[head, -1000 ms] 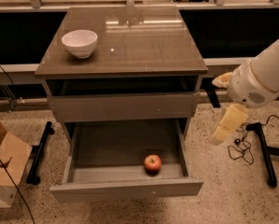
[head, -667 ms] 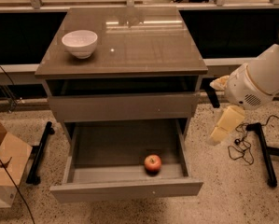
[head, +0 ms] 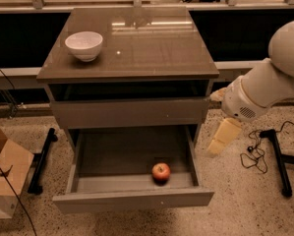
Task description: Pick apple from middle drawer and place on counter
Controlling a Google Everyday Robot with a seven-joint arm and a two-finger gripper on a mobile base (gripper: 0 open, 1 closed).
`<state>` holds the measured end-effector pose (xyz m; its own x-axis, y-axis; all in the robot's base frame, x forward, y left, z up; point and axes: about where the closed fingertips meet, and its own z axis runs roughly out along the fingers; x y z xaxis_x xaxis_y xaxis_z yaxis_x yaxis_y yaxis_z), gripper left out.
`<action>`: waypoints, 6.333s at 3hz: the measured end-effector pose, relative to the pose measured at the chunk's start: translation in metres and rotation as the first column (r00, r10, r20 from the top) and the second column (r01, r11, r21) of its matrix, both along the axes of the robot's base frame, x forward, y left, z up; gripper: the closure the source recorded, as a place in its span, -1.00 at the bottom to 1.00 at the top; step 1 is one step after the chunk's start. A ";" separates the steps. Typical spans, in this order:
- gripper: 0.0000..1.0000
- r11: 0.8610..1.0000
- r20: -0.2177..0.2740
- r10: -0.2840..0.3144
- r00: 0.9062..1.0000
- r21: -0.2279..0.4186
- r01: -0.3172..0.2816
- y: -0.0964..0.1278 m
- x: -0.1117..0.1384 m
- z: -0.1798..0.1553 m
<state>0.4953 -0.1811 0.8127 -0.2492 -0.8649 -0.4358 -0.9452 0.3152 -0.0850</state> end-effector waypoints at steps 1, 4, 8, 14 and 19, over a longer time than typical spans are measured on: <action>-1.00 0.999 -0.003 0.003 1.000 0.035 -0.003 0.012 0.009 -0.041; -1.00 0.981 0.015 -0.070 0.997 0.183 0.066 0.030 0.053 -0.132; -1.00 0.950 -0.040 -0.102 0.994 0.292 0.109 0.089 0.100 -0.264; -0.01 0.899 -0.270 -0.313 0.911 0.224 0.376 0.088 0.092 -0.437; 1.00 0.855 -0.082 -0.191 0.978 0.476 0.207 0.040 0.057 -0.179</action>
Offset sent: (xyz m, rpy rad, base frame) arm 0.0581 0.0321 -0.1477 0.2076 -0.0419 -0.1042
